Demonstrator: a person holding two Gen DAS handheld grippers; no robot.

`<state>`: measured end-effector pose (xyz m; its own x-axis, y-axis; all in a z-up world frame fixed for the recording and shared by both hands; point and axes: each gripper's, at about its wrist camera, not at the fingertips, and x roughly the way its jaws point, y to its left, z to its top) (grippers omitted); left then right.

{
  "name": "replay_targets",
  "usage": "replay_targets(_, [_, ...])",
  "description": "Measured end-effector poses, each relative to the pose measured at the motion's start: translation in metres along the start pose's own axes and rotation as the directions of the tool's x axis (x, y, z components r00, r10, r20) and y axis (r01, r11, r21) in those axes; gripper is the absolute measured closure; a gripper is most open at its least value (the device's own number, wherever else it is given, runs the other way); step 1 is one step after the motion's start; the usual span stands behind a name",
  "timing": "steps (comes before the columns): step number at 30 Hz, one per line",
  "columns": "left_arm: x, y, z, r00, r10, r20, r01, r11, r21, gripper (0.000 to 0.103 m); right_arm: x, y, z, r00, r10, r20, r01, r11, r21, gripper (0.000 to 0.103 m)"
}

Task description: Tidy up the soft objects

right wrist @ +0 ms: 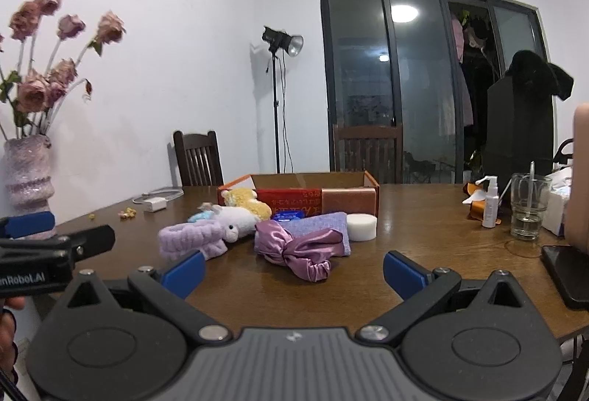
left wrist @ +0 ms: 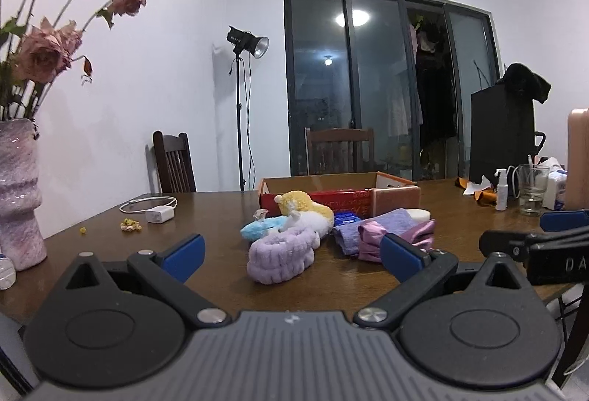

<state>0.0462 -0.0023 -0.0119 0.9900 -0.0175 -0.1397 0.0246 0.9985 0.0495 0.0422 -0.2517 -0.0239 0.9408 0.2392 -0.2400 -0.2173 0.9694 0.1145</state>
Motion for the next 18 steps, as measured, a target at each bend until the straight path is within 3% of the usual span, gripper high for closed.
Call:
replay_targets(7, [0.040,0.003,0.008,0.998,-0.033,-0.062,0.032,0.999,-0.006,0.000,0.054,-0.026,0.015,0.998,0.030,-0.048,-0.028,0.999,0.037,0.000])
replay_targets(11, [0.068,-0.007,0.018,0.993,-0.083,-0.082,0.082,0.997,-0.010,0.007,0.086,-0.043,0.021,0.999,0.012,-0.053,-0.008,0.997,0.073,0.000])
replay_targets(18, [0.152,-0.028,0.039,0.959,-0.195,-0.206,0.174,0.978,-0.112,0.027,0.153,-0.078,0.034,0.992,0.061,-0.106,-0.043,0.985,0.166,0.002])
